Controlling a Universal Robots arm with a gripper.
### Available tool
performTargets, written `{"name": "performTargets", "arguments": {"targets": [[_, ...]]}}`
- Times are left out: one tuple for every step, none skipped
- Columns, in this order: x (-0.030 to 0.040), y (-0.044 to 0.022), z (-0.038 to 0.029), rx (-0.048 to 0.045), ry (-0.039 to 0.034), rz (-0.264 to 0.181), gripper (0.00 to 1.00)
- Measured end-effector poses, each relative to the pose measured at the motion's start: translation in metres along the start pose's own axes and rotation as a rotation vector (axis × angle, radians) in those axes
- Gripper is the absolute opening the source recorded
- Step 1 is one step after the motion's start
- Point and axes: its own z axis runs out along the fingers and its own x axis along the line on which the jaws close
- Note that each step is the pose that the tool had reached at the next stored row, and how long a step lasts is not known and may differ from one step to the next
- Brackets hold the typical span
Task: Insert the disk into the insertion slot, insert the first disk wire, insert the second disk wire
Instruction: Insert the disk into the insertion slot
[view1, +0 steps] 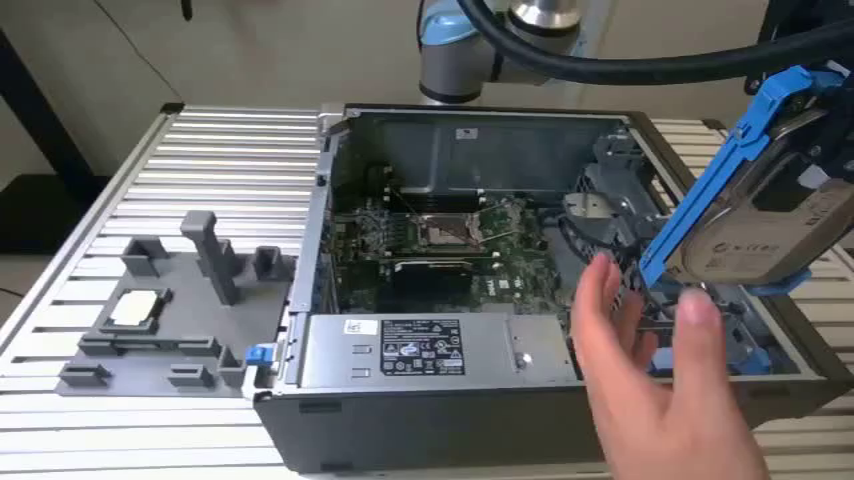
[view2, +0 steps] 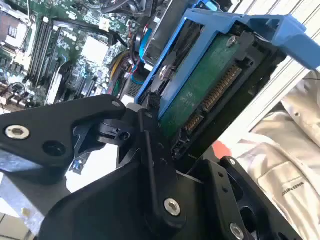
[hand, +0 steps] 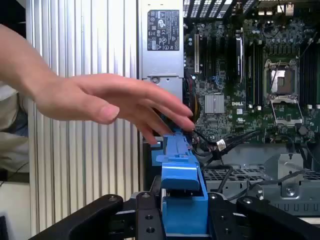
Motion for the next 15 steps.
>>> {"name": "performTargets", "arguments": {"targets": [[0.0000, 0.0000, 0.0000, 0.0000, 0.0000, 0.000, 0.33], [0.0000, 0.0000, 0.0000, 0.0000, 0.0000, 0.000, 0.33], [0.0000, 0.0000, 0.0000, 0.0000, 0.0000, 0.000, 0.33], [0.0000, 0.0000, 0.0000, 0.0000, 0.0000, 0.000, 0.33], [0.0000, 0.0000, 0.0000, 0.0000, 0.0000, 0.000, 0.33], [0.0000, 0.0000, 0.0003, 0.0000, -0.0001, 0.000, 0.33], [0.0000, 0.0000, 0.0006, 0.0000, -0.0003, 0.000, 0.33], [0.0000, 0.0000, 0.0011, 0.0000, -0.0001, 0.000, 0.33], [0.0000, -0.0001, 0.0018, 0.0000, -0.0001, 0.000, 0.33], [0.0000, -0.0001, 0.0026, 0.0000, -0.0002, 0.000, 0.33], [0.0000, -0.0001, 0.0034, 0.0000, -0.0002, 0.000, 0.33], [0.0000, -0.0002, 0.0042, 0.0000, -0.0001, 0.000, 0.33], [0.0000, -0.0002, 0.0049, 0.0000, 0.0000, 0.000, 0.33], [0.0000, -0.0002, 0.0056, 0.0000, -0.0001, 0.000, 0.33], [0.0000, -0.0003, 0.0063, 0.0000, -0.0001, 0.000, 0.33]]}}
